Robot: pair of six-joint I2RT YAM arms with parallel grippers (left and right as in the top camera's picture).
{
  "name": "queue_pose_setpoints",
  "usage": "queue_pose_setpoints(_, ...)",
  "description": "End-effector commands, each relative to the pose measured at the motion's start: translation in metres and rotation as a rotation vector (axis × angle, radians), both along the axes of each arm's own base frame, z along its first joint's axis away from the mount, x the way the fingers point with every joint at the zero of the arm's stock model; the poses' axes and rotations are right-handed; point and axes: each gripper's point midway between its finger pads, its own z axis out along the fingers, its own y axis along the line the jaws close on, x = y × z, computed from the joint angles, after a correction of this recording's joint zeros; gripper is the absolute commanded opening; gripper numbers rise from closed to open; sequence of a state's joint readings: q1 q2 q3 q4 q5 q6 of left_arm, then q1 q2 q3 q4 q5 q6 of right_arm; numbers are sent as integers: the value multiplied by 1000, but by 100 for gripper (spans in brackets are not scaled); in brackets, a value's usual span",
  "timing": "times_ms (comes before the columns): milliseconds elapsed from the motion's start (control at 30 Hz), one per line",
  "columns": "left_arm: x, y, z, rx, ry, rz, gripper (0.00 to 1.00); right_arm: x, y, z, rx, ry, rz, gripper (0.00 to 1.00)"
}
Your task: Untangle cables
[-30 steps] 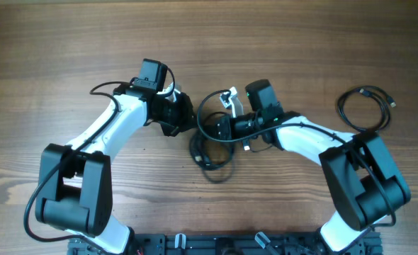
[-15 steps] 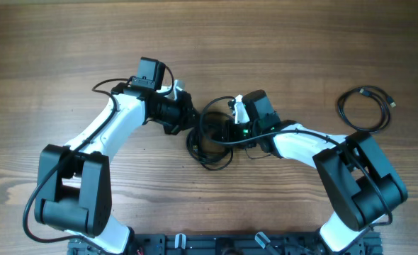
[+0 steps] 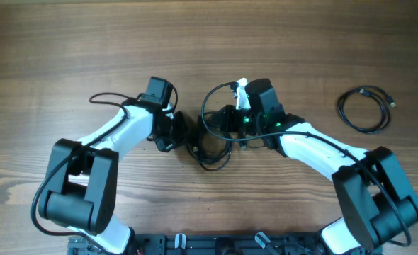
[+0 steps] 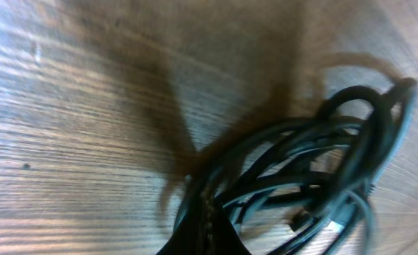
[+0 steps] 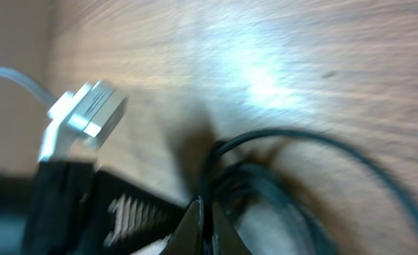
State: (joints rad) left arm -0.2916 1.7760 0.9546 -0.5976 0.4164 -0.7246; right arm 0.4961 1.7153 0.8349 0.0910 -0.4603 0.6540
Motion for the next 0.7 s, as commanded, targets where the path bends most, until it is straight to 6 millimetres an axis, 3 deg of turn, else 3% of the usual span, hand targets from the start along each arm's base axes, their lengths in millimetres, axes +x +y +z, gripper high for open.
queue_pose_setpoints(0, -9, -12, -7, 0, 20, -3, 4, 8, -14, -35, -100, 36, -79, 5)
queue_pose_setpoints(133, -8, -6, -15, 117, 0, 32, 4, -24, -15, -58, -86, 249, -76, 4)
queue_pose_setpoints(333, 9, 22, -21, 292, -88, 74, 4, -80, -20, -69, -103, 501, 14, 4)
queue_pose_setpoints(467, 22, 22, -19, 299, -145, 87, 4, -111, -16, -75, -139, 576, 67, 4)
queue_pose_setpoints(567, 32, 21, -15, 285, -180, 91, 4, -124, 2, -71, -134, 554, 136, 4)
queue_pose_setpoints(667, 46, 26, 13, 262, -216, 45, 4, -120, 8, -56, -104, 527, 159, 7)
